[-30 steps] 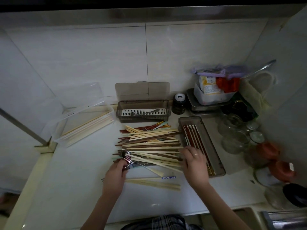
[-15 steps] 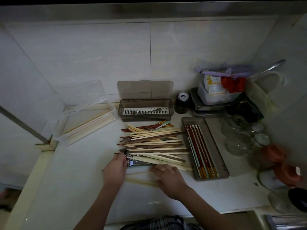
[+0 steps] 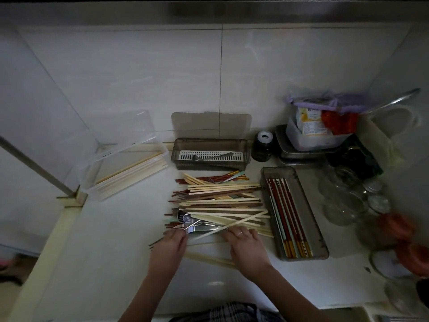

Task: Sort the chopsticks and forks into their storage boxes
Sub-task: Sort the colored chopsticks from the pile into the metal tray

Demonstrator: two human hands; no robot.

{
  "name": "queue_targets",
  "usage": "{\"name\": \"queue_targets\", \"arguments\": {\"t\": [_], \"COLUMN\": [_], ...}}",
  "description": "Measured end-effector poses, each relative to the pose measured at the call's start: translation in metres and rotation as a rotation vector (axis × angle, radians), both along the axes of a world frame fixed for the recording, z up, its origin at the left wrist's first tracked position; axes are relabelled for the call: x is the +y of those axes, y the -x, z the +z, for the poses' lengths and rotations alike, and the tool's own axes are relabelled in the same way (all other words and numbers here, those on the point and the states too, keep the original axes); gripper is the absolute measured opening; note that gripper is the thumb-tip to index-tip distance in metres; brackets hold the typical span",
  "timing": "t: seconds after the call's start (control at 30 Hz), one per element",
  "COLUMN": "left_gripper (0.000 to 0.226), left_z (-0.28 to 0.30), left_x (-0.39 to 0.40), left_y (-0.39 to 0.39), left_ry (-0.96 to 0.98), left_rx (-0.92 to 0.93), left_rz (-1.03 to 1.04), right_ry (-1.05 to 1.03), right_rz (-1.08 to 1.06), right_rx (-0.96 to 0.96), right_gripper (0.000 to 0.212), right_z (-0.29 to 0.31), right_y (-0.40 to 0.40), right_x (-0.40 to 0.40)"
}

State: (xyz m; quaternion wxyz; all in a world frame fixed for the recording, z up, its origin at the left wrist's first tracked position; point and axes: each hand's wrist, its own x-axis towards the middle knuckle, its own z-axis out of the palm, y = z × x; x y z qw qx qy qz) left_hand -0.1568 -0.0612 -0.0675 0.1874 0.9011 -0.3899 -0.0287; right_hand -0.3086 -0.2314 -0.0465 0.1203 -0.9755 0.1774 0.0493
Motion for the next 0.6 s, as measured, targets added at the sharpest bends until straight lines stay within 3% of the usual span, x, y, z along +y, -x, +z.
{"name": "queue_targets", "arguments": {"t": [0.27,0.43,0.6], "left_gripper": [0.035,0.011,0.006], "left_z": [-0.008,-0.011,-0.003], "left_x": [0.002,-0.006,-0.013], "left_y": [0.004,0.0,-0.001], "left_ry": [0.045,0.072,0.053], "left_rx": [0.083,0.172,0.26], "left_rz": [-0.006,-0.024,-0.026], "right_ry": [-0.027,-0.095,-0.165], "right_rz": [-0.054,-0.123,-0.218], "right_rx": [-0.021,-0.017,0.013], "right_gripper": [0.051,0.042,0.042], "right_z": [0.002,0.0,-0.008], "right_y": [-0.001,-0.004,0.006], "right_x": [-0.005,-0.008,-0.017]}}
